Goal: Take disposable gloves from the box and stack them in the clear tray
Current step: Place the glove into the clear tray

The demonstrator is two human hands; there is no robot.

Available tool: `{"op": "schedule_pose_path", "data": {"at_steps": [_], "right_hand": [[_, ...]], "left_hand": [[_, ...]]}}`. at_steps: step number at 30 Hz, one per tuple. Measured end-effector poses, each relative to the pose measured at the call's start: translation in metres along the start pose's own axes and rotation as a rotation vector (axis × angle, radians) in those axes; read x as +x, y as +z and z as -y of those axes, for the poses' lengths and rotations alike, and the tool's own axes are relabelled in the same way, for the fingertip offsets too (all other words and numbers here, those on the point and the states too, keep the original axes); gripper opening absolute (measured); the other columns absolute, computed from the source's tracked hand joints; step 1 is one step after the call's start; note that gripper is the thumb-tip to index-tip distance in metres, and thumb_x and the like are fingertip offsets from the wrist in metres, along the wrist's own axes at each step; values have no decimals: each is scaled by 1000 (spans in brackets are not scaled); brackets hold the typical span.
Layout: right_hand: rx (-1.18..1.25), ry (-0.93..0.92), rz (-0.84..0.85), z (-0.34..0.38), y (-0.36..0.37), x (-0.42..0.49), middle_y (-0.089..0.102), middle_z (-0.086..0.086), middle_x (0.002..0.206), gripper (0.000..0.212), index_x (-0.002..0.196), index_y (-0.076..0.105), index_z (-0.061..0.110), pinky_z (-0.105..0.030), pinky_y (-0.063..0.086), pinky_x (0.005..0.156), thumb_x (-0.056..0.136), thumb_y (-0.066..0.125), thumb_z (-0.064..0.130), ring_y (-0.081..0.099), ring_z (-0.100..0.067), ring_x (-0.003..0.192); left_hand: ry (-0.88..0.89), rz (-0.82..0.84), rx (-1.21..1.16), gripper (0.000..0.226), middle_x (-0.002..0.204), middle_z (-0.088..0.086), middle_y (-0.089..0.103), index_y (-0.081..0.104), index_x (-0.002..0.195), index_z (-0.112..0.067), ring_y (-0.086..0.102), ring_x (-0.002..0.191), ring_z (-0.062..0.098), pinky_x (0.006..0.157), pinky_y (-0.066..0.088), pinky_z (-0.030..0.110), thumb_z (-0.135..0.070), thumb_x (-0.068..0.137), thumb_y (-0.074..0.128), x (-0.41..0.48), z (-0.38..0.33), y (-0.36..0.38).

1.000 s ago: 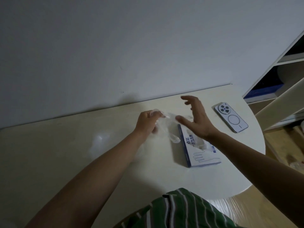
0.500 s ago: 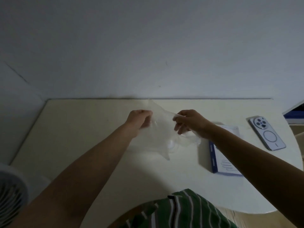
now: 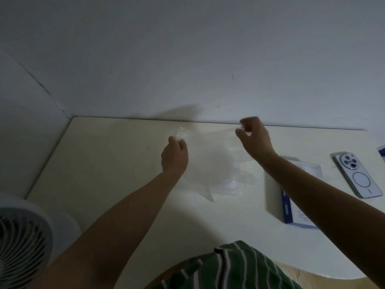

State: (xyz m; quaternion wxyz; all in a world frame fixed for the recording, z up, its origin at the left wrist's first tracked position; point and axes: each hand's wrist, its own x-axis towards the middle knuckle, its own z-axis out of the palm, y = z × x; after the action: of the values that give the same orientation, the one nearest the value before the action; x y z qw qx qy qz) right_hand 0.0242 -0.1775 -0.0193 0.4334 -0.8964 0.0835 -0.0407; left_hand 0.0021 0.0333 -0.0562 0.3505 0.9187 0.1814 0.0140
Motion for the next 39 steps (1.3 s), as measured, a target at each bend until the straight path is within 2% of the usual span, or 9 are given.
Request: {"op": "schedule_pose_path", "data": {"at_steps": [3, 5, 9, 14, 20, 23, 26, 32, 39], "right_hand": [[-96, -480, -133, 17, 4, -8, 60, -6, 106, 23, 106, 64, 10, -30, 44, 83, 83, 64, 5, 55, -18, 95], [-70, -593, 56, 25, 16, -15, 60, 2, 92, 20, 94, 68, 15, -26, 47, 72, 80, 62, 1, 55, -7, 76], [-470, -419, 485, 11, 53, -26, 57, -1, 112, 30, 118, 61, 21, -34, 54, 82, 88, 64, 14, 60, -14, 90], [-629, -308, 626, -11, 80, -27, 48, -5, 130, 54, 137, 47, 24, -33, 51, 89, 88, 68, 22, 57, -22, 107], [-653, -307, 722, -18, 96, -24, 48, -9, 129, 64, 144, 38, 20, -34, 50, 89, 88, 69, 23, 56, -26, 106], [-685, -281, 741, -20, 97, -19, 44, -11, 133, 74, 147, 33, 20, -37, 49, 88, 85, 73, 23, 56, -30, 110], [-799, -206, 754, -26, 93, -15, 30, -13, 145, 95, 151, 21, 21, -39, 47, 95, 77, 79, 31, 49, -33, 122], [-884, -164, 855, -35, 95, -18, 12, -22, 149, 120, 152, 0, 12, -37, 40, 103, 69, 85, 28, 34, -38, 132], [-904, -269, 724, -46, 113, -23, 24, -26, 144, 86, 152, 3, 0, -35, 43, 96, 88, 59, 17, 46, -36, 121]], "left_hand": [[42, -26, 95, 27, 96, 24, 64, 42, 110, 0, 61, 91, 43, 68, 37, 39, -24, 104, 30, -3, 1, 6], [60, -35, 104, 26, 92, 20, 65, 41, 110, -3, 62, 87, 41, 65, 37, 38, -24, 104, 28, -6, 1, 8], [49, 9, 136, 19, 94, 15, 66, 35, 110, -7, 56, 74, 32, 63, 36, 35, -22, 104, 25, -3, 4, 11], [142, 68, 284, 26, 109, 17, 58, 36, 123, -3, 61, 90, 34, 70, 49, 39, -6, 98, 33, -2, 8, 8], [789, 25, 715, 27, 105, 6, 54, 56, 105, -15, 53, 95, 24, 73, 42, 31, -4, 80, 59, -1, 7, 13], [492, 478, 686, 44, 125, 12, 44, 47, 127, -12, 53, 112, 31, 83, 47, 36, -16, 86, 64, 5, 13, 21], [274, 696, 704, 88, 146, 20, 19, 24, 146, -13, 40, 127, 39, 98, 43, 42, -34, 78, 76, 12, 28, 25], [226, 807, 763, 119, 155, 20, -9, -7, 153, -24, 12, 140, 44, 111, 31, 45, -42, 73, 79, 20, 36, 39], [325, 724, 942, 116, 156, 22, -1, -8, 151, -8, 12, 142, 40, 111, 32, 45, -47, 77, 72, 19, 36, 51]]}}
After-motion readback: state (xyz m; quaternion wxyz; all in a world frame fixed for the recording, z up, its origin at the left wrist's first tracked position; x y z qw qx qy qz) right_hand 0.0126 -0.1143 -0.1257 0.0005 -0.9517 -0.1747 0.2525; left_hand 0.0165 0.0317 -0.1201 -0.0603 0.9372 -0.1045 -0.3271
